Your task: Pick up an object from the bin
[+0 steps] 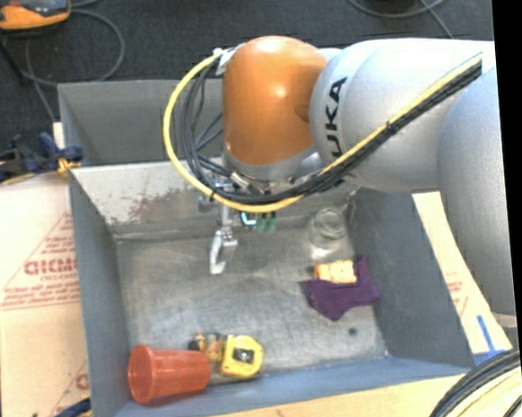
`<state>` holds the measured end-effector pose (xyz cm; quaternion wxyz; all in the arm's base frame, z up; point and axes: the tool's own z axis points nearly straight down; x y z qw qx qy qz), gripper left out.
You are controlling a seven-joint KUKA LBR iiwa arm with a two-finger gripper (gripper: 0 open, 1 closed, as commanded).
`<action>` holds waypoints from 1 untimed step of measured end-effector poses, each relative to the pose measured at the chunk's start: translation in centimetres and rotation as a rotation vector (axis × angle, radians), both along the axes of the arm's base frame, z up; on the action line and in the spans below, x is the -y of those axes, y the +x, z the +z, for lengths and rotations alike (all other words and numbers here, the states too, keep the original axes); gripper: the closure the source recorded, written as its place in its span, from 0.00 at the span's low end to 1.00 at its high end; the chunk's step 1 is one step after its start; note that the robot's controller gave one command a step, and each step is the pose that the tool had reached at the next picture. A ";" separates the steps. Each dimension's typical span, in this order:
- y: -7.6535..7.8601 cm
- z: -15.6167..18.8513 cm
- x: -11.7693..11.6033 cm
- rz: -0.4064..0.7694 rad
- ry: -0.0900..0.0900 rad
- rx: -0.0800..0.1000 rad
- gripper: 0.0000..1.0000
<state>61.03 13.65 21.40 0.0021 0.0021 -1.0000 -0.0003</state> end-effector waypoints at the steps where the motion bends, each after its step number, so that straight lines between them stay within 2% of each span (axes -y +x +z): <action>1: 0.2 0.5 0.1 -0.002 0.001 0.008 0.00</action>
Offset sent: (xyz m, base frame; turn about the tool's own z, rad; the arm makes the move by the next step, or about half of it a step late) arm -0.0749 -0.0268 -0.1273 -0.0319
